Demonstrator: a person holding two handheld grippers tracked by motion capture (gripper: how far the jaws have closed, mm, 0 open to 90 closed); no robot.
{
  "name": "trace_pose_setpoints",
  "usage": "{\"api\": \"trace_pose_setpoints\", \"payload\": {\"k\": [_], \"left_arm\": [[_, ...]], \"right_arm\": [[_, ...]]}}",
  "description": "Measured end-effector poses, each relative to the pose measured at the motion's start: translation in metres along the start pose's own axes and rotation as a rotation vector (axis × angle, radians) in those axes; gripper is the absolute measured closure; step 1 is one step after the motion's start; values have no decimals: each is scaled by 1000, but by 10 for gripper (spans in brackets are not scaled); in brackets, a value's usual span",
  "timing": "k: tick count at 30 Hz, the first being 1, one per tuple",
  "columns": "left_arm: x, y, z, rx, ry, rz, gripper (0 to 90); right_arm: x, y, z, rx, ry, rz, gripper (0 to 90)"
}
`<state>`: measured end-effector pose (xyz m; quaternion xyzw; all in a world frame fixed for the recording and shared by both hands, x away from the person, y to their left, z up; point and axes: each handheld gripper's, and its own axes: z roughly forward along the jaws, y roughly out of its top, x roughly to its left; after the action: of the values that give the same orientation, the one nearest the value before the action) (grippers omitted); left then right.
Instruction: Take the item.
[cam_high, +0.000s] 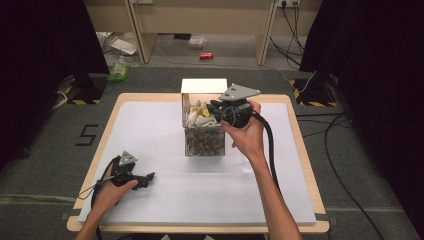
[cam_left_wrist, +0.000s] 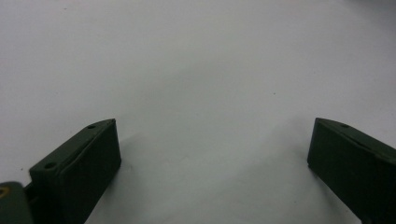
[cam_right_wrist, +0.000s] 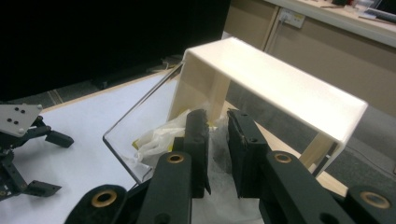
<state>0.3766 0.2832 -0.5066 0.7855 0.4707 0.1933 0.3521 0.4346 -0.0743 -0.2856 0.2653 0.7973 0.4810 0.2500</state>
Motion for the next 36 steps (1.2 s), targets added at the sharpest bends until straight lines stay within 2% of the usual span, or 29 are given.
{"api": "trace_pose_setpoints", "payload": {"k": [5,19,24,27,28,33,35,36], "left_arm": [[0,0,0,1,1,1,18],[0,0,0,1,1,1,18],[0,0,0,1,1,0,18],[0,0,0,0,1,0,18],[0,0,0,0,2,0,18],[0,0,0,1,1,0,18],[0,0,0,1,1,0,18],[0,0,0,0,2,0,18]], "right_arm": [[-2,6,-7,-22,-4,1,788],[-10,7,-30,-52,-35,4,786],[-16,1,-45,-67,-53,10,786],[-24,-6,-61,-84,-69,28,786],[-24,-6,-61,-84,-69,28,786],[-34,-18,-84,-88,-111,42,786],[-35,-20,-86,-87,-114,45,786],[-37,-26,-91,-85,-126,49,786]]}}
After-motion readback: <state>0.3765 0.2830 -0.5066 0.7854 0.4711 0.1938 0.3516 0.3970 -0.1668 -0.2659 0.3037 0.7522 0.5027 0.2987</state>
